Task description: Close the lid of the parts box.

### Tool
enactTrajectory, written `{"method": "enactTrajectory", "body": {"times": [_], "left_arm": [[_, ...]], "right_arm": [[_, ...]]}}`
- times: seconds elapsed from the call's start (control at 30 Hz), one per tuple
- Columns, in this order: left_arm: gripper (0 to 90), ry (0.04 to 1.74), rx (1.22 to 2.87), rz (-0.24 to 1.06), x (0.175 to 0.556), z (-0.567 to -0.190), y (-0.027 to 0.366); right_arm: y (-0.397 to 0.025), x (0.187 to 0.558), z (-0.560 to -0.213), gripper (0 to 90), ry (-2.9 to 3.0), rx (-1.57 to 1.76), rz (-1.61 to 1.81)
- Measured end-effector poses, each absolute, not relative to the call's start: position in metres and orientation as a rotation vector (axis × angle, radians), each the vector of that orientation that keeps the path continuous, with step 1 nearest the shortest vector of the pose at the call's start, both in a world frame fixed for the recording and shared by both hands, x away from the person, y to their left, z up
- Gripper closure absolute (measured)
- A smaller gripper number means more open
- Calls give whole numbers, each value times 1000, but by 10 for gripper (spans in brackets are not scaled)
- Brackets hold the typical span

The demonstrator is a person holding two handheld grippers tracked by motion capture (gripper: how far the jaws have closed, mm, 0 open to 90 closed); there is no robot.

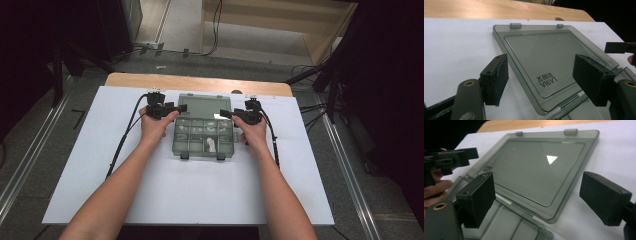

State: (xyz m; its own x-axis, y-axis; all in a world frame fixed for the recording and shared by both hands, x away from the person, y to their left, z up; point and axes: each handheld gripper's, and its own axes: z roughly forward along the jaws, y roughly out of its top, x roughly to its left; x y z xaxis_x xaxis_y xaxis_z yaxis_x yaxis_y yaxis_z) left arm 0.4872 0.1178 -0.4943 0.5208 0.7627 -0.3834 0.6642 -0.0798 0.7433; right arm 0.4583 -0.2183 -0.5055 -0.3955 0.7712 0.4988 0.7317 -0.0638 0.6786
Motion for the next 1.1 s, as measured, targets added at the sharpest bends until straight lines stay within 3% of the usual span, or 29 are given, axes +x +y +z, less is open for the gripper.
{"method": "enactTrajectory", "body": {"times": [0.1,0.3,0.57,0.9,1.1], "left_arm": [[342,1213,1805,120,488,-497,115],[380,1248,1819,115,488,-501,110],[379,1304,1832,111,489,-504,105],[416,1343,1807,70,490,-506,104],[563,1317,1776,49,492,-501,114]], "right_arm": [[-218,460,-509,224,2121,1741,1463],[-216,463,-515,320,2117,1776,1432],[-213,465,-522,353,2084,1827,1405],[-216,464,-523,502,2079,1829,1435],[-219,461,-518,566,2061,1782,1432]]}}
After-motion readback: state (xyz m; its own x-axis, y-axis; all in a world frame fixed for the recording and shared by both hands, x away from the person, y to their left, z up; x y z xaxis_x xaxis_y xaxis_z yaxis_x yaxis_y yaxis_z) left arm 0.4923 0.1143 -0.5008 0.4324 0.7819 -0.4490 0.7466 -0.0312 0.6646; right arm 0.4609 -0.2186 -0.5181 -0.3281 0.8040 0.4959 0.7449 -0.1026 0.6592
